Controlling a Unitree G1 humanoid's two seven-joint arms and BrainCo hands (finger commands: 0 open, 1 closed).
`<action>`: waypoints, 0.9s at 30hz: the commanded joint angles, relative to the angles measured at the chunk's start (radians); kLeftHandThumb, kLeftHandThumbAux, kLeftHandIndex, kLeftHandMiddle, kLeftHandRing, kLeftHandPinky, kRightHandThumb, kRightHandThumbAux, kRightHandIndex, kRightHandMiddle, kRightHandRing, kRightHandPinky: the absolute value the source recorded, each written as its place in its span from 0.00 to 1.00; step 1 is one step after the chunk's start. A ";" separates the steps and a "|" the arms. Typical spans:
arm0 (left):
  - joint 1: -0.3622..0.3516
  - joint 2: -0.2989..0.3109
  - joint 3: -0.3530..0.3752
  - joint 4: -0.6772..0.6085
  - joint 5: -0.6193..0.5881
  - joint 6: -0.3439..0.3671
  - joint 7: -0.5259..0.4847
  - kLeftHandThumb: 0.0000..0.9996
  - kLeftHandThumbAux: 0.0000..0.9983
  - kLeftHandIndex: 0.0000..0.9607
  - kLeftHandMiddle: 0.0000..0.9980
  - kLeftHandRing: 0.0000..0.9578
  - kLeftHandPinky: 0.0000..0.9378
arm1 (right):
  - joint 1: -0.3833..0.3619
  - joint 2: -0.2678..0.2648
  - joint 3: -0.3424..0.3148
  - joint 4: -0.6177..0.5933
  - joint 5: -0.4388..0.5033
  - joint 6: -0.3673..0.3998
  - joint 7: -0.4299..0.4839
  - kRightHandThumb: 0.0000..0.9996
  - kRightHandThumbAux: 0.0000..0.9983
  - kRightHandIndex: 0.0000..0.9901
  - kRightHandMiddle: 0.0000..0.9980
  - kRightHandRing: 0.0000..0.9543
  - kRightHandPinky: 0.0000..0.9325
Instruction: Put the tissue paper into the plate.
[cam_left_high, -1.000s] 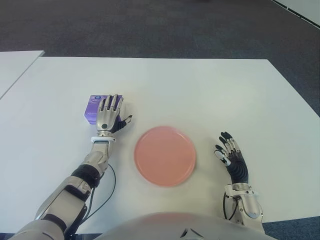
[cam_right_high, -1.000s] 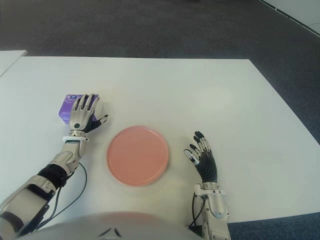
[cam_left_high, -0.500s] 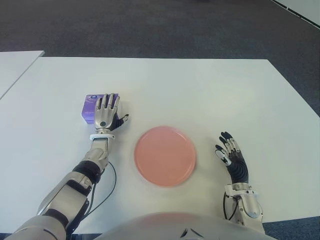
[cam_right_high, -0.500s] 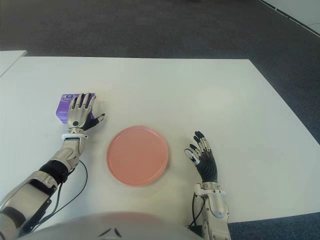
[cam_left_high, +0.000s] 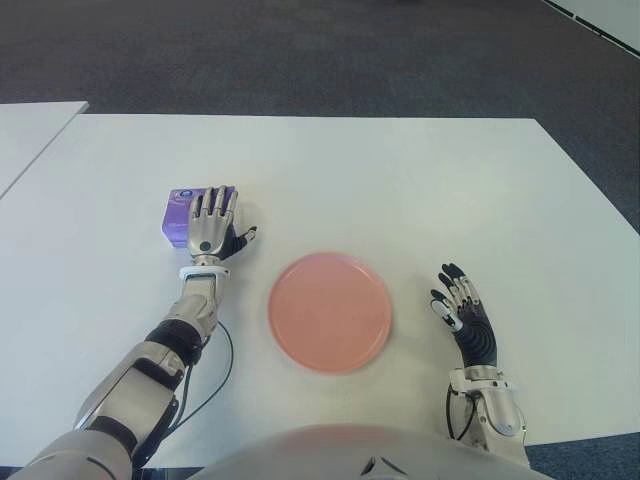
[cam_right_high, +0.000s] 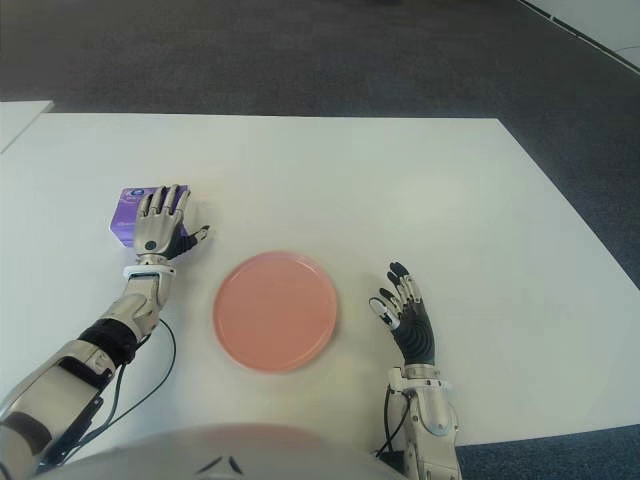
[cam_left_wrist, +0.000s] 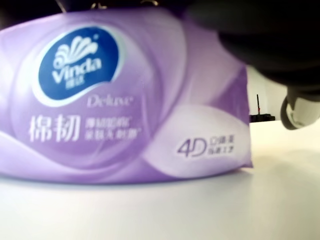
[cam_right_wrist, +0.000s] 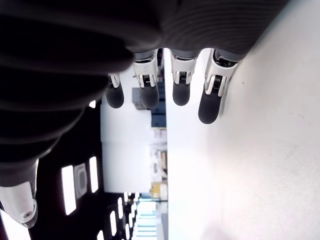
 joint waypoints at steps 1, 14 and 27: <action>0.019 0.006 -0.003 -0.002 -0.002 -0.011 0.039 0.18 0.28 0.00 0.00 0.00 0.00 | 0.014 0.010 0.000 0.038 0.001 0.049 -0.007 0.00 0.57 0.00 0.00 0.00 0.00; 0.027 0.036 0.006 -0.060 0.007 -0.033 0.153 0.21 0.27 0.00 0.00 0.00 0.00 | 0.015 0.014 0.004 0.044 -0.003 0.050 -0.009 0.01 0.56 0.00 0.00 0.00 0.00; 0.060 0.054 0.020 -0.164 0.005 -0.029 0.137 0.23 0.28 0.01 0.00 0.00 0.01 | 0.012 0.018 0.006 0.057 -0.005 0.051 -0.008 0.01 0.60 0.00 0.00 0.00 0.00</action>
